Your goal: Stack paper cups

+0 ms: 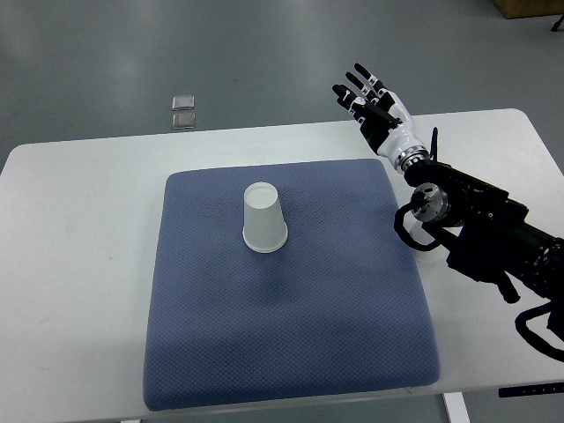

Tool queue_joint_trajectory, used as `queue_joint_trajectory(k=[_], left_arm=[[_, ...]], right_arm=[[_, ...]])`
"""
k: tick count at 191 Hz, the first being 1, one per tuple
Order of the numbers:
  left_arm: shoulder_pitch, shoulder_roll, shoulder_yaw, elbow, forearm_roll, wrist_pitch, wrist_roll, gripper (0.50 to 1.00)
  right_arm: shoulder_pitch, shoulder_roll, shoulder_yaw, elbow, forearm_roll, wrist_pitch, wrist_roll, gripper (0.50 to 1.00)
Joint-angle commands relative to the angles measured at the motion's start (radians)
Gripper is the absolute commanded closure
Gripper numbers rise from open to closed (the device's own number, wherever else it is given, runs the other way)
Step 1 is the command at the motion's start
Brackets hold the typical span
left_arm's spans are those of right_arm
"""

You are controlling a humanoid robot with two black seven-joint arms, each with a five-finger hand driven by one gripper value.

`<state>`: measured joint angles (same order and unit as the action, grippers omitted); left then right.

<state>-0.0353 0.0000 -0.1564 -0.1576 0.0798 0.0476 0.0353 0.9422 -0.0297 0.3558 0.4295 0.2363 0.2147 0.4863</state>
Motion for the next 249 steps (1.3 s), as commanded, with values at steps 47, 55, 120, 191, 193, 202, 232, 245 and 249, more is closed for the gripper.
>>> queue_joint_trajectory(k=[47, 55, 120, 191, 193, 202, 232, 245, 249], left_arm=[[-0.011, 0.0, 0.005, 0.013, 0.0, 0.002, 0.0, 0.5], [-0.011, 0.0, 0.001, 0.013, 0.0, 0.002, 0.0, 0.5], [0.011, 0.0, 0.001, 0.012, 0.0, 0.0, 0.0, 0.5], [0.011, 0.0, 0.001, 0.01, 0.0, 0.0, 0.0, 0.5], [0.011, 0.0, 0.001, 0.012, 0.0, 0.0, 0.0, 0.5], [0.011, 0.0, 0.001, 0.012, 0.0, 0.002, 0.0, 0.5], [0.011, 0.0, 0.001, 0.01, 0.0, 0.0, 0.0, 0.5], [0.011, 0.0, 0.001, 0.009, 0.0, 0.0, 0.0, 0.5], [0.011, 0.0, 0.001, 0.009, 0.0, 0.002, 0.0, 0.5]], right_arm=[[0.003, -0.002, 0.0, 0.0, 0.0, 0.0, 0.0, 0.589], [0.003, -0.002, 0.0, 0.0, 0.0, 0.0, 0.0, 0.589], [0.001, -0.004, 0.002, 0.0, 0.0, 0.0, 0.0, 0.591], [0.01, -0.013, -0.001, 0.0, -0.002, -0.001, -0.002, 0.591], [0.012, -0.015, -0.001, 0.0, -0.002, -0.001, -0.002, 0.591], [0.015, -0.016, -0.001, 0.0, -0.002, -0.001, -0.002, 0.591], [0.037, -0.019, -0.003, 0.002, -0.005, -0.003, -0.003, 0.591], [0.043, -0.03, -0.003, 0.006, -0.006, -0.003, -0.006, 0.591], [0.046, -0.033, -0.005, 0.006, -0.006, -0.003, -0.006, 0.591]])
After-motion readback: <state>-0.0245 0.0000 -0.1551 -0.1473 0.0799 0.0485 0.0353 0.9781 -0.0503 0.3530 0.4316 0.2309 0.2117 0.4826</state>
